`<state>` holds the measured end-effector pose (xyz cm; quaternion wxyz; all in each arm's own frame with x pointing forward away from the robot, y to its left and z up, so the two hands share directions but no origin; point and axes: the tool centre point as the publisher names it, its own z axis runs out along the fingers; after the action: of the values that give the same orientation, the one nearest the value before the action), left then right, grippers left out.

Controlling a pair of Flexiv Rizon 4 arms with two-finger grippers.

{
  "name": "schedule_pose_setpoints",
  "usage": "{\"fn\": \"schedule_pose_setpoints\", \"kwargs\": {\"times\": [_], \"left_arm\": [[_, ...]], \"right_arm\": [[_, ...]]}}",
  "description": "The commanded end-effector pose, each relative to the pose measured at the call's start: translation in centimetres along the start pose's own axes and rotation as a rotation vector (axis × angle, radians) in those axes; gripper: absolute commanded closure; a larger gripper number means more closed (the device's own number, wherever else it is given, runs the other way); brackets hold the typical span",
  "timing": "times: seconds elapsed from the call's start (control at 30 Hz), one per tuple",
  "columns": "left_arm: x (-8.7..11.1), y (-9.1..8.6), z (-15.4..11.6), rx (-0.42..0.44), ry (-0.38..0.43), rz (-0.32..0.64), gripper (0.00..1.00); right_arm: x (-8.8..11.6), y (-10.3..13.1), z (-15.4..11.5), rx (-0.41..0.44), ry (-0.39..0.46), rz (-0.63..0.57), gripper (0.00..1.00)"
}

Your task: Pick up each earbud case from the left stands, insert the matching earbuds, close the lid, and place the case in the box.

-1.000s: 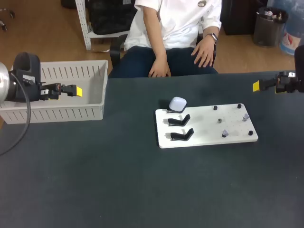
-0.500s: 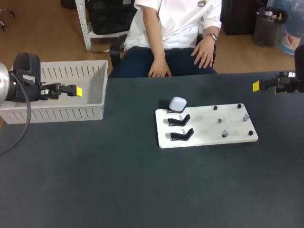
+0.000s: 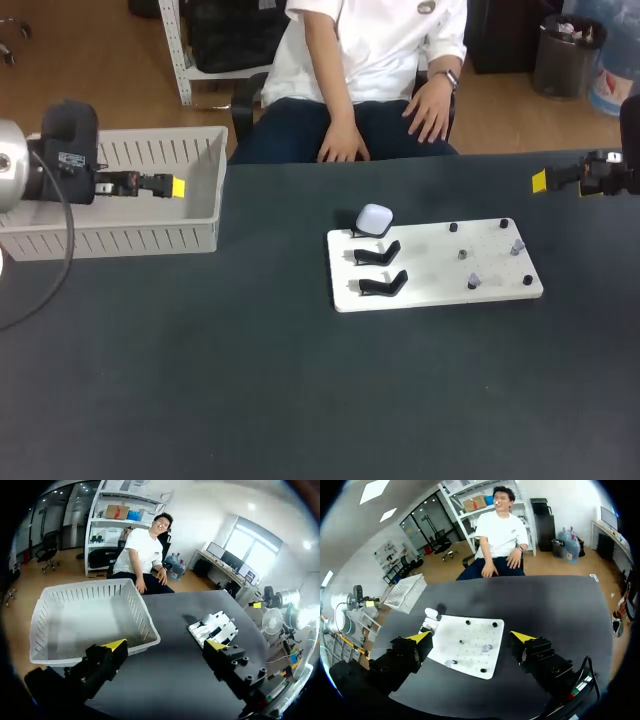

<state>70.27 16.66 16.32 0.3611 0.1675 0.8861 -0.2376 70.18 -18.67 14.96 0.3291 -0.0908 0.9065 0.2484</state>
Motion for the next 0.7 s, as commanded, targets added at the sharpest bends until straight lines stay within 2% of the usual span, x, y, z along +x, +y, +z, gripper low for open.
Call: {"fn": "schedule_pose_setpoints", "kwargs": {"times": [0.03, 0.17, 0.27, 0.3, 0.7], "left_arm": [[0.2, 0.2, 0.9, 0.392, -0.294, 0.408, 0.0], [0.0, -0.9, 1.9, 0.476, -0.322, 0.543, 0.0], [-0.3, -2.0, 2.4, 0.473, -0.305, 0.594, 0.0], [-0.3, -2.3, 2.5, 0.441, -0.295, 0.599, 0.0], [-0.3, -2.3, 2.5, 0.441, -0.295, 0.599, 0.0]], "right_arm": [[0.0, 0.0, 0.0, 0.002, 0.0, 0.0, 0.0], [0.0, 0.0, 0.0, 0.002, 0.0, 0.0, 0.0], [0.0, 0.0, 0.0, 0.002, 0.0, 0.0, 0.0], [0.0, 0.0, 0.0, 0.002, 0.0, 0.0, 0.0], [0.0, 0.0, 0.0, 0.002, 0.0, 0.0, 0.0]]}}
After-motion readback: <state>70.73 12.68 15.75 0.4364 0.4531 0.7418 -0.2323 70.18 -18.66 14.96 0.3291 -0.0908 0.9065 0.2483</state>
